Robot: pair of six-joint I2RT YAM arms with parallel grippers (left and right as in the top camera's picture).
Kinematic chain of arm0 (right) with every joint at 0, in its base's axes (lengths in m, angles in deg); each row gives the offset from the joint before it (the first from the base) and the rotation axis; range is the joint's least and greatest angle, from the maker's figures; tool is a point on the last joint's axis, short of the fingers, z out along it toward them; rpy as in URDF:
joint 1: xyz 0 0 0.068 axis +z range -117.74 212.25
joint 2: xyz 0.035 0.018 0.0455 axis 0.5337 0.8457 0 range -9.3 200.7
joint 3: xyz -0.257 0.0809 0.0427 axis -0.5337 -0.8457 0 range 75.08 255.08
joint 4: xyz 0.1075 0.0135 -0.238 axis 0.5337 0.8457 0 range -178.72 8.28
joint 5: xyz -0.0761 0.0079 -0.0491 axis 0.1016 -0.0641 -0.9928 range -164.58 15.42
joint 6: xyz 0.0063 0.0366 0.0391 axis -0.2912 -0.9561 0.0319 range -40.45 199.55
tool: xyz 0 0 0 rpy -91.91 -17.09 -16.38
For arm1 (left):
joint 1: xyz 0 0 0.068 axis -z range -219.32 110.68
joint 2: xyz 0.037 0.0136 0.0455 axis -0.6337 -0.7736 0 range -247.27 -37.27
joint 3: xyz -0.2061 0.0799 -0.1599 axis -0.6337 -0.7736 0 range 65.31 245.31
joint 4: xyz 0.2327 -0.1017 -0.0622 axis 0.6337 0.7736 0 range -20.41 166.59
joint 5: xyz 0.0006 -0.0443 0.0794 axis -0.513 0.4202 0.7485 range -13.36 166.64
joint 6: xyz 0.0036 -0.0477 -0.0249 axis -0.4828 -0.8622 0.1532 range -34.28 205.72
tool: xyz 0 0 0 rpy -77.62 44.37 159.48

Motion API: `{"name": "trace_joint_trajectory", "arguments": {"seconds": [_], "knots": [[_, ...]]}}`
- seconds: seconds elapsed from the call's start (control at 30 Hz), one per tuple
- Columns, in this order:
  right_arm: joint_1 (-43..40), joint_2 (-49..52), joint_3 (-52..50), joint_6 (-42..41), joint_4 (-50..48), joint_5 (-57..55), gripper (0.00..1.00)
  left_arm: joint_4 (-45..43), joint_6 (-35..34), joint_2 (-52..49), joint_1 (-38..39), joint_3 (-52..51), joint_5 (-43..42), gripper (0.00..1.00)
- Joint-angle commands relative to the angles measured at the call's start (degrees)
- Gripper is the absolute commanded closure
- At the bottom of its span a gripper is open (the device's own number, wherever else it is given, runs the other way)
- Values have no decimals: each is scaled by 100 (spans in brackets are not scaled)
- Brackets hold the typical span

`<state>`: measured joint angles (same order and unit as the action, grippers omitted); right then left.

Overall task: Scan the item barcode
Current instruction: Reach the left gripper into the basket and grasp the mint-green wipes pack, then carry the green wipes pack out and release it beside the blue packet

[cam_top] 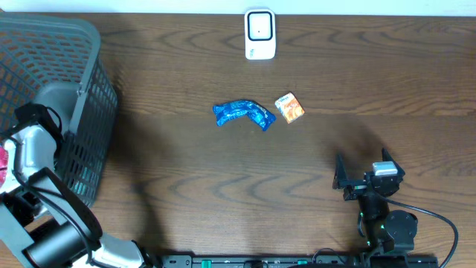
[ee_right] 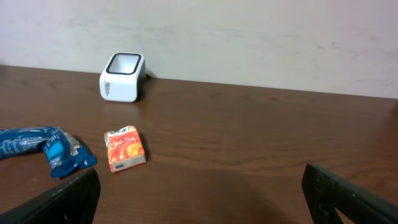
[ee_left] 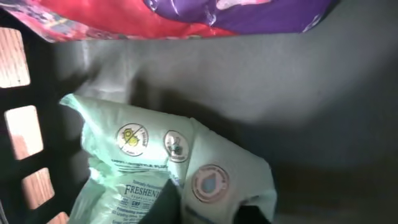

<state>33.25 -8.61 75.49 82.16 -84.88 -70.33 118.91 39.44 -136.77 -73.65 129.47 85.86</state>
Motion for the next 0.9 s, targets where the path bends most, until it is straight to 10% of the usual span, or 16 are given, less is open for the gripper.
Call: {"name": "trace_joint_trajectory", "arguments": {"seconds": [0.0, 0.67, 0.87], "knots": [[33, -31, -9, 68, 22, -7, 1, -76, 33, -323, 13, -214, -608, 92], [33, -31, -9, 68, 22, -7, 1, -1305, 160, 3609, 87, 892, -1705, 93], [33, -31, -9, 68, 22, -7, 1, -1692, 258, 4428, 1521, 890, -1801, 93]]}}
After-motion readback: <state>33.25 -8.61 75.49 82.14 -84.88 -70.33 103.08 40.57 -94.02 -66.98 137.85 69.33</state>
